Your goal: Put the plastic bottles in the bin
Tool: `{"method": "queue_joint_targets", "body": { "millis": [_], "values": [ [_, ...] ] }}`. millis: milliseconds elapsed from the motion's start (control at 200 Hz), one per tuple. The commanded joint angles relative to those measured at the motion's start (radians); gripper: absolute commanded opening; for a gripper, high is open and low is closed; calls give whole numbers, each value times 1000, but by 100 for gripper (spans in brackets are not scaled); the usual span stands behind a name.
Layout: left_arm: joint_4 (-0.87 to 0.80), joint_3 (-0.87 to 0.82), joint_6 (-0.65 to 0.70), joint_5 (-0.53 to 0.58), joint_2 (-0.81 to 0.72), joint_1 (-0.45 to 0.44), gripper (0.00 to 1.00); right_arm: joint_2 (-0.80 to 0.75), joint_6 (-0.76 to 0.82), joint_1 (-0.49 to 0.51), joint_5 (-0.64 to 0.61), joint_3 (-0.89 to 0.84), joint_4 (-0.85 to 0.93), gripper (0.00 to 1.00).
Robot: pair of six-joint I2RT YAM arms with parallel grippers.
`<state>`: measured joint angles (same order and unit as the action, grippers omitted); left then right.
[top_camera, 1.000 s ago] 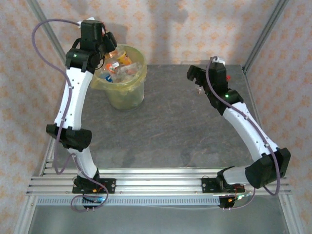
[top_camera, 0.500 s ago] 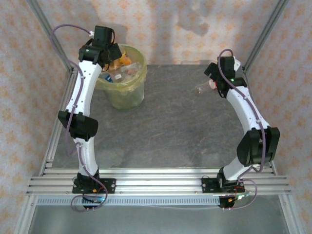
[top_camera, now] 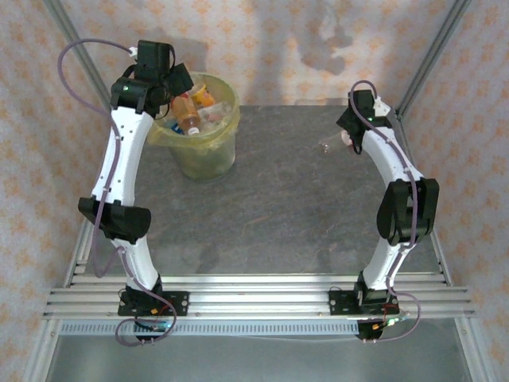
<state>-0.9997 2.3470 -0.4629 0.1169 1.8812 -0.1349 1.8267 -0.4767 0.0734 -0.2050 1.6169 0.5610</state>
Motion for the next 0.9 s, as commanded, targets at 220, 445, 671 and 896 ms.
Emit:
{"method": "queue_joint_targets", "body": {
  "millis": [220, 445, 671, 896],
  "values": [
    [47, 132, 60, -19, 111, 7, 67, -38, -51, -12, -91, -41, -36, 99],
    [29, 170, 64, -27, 180, 7, 60, -44, -76, 16, -114, -163, -170, 99],
    [21, 150, 63, -4, 197, 12, 54, 42, -76, 20, -90, -124, -208, 99],
    [-2, 126, 57, 1, 221, 19, 46, 170, -85, 20, -88, -24, -163, 99]
  ]
}}
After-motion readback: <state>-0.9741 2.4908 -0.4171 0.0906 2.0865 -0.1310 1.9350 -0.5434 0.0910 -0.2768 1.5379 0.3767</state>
